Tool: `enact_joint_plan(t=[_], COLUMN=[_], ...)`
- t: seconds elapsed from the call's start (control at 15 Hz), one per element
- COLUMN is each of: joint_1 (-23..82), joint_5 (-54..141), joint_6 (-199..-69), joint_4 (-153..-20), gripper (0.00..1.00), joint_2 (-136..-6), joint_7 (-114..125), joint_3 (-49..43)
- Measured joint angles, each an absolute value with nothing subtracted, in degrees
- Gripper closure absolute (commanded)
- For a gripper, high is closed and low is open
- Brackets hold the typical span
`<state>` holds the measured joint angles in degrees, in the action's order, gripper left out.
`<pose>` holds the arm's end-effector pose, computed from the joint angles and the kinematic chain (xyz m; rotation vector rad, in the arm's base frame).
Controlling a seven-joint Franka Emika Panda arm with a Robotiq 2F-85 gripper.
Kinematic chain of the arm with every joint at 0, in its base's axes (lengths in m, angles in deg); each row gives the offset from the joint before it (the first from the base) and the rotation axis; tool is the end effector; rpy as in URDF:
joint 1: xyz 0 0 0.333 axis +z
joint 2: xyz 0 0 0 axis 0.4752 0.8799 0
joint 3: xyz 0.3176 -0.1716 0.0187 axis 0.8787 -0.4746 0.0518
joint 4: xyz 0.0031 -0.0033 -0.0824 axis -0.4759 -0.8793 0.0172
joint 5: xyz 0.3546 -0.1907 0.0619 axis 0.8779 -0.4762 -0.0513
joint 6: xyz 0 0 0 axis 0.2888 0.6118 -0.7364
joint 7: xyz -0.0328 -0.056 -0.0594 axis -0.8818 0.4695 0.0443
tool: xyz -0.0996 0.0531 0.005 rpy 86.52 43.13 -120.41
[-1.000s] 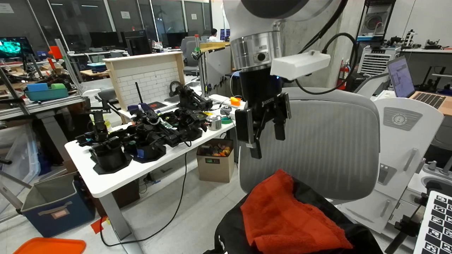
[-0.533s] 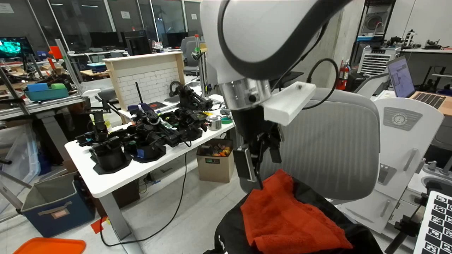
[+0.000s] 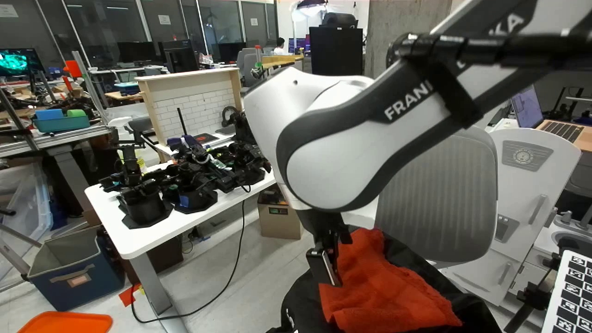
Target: Lift the towel and bag from the seat and put them on the head seat
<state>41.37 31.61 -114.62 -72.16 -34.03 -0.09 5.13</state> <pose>0.7232 0.1939 0.1539 2.8561 0.6315 -0.3630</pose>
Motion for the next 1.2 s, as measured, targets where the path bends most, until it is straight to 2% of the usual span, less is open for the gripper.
enact_joint_plan(t=[0.4, 1.13, 1.2], joint_1=[43.07, 43.74, 43.85], joint_5=[30.3, 31.28, 31.54], joint_6=[-125.34, -121.35, -120.03], joint_4=[-72.51, -74.21, -74.18], gripper=[0.0, 0.0, 0.08], joint_2=[-29.87, -28.79, -28.84], joint_7=[-3.47, -4.82, -4.74], joint_3=[5.39, 6.42, 6.42])
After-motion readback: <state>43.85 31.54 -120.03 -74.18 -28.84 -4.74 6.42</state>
